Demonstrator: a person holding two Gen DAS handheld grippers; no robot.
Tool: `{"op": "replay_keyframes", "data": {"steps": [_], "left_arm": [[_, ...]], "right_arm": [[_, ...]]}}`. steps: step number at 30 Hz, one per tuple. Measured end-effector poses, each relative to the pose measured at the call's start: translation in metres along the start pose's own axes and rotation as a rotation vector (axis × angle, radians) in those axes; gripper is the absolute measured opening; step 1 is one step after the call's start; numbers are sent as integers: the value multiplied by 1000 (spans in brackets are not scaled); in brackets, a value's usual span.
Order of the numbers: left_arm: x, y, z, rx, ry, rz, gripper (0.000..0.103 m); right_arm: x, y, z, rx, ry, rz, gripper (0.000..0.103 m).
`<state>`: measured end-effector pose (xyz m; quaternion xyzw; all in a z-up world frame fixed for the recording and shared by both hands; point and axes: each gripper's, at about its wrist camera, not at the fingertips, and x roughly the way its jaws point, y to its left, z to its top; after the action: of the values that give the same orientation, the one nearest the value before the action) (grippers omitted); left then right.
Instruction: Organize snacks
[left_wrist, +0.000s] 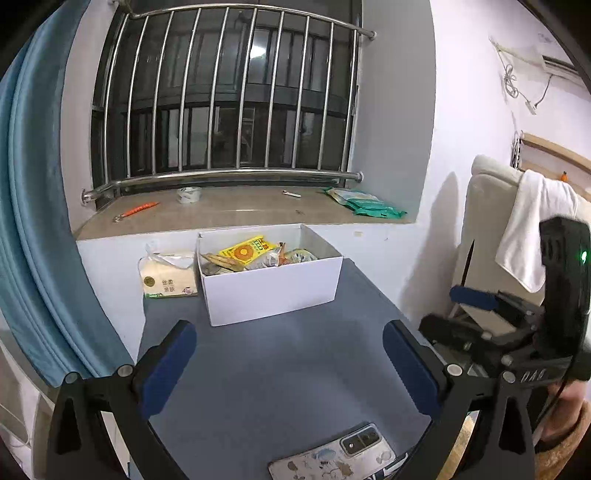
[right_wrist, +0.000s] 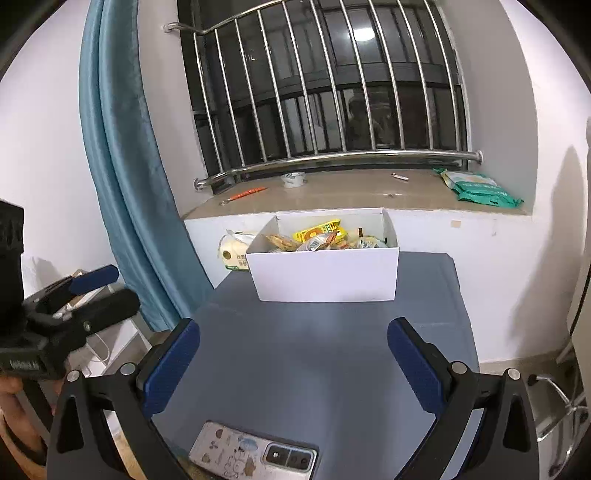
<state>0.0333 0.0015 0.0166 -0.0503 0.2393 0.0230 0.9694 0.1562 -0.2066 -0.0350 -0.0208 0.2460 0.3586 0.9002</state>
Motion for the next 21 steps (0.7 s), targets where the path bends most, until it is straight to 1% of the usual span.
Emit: {"op": "replay_keyframes", "data": {"steps": [4, 8, 12, 15, 21], "left_arm": [[-1, -1, -2, -6, 4, -10, 103], [0, -1, -1, 4, 4, 15, 103], [3, 2, -2, -16, 14, 3, 103], [4, 2, -1, -13, 13, 22, 103], [5, 2, -1, -15, 16, 20, 103]], "right_arm": [[-8, 1, 2, 1, -25, -3, 103], [-6, 4, 0, -24, -13, -23, 103], [-3, 4, -2, -20, -3, -19, 103], [-3, 5, -3, -21, -1, -20, 103], [-3, 8, -6, -34, -3, -32, 103]]}}
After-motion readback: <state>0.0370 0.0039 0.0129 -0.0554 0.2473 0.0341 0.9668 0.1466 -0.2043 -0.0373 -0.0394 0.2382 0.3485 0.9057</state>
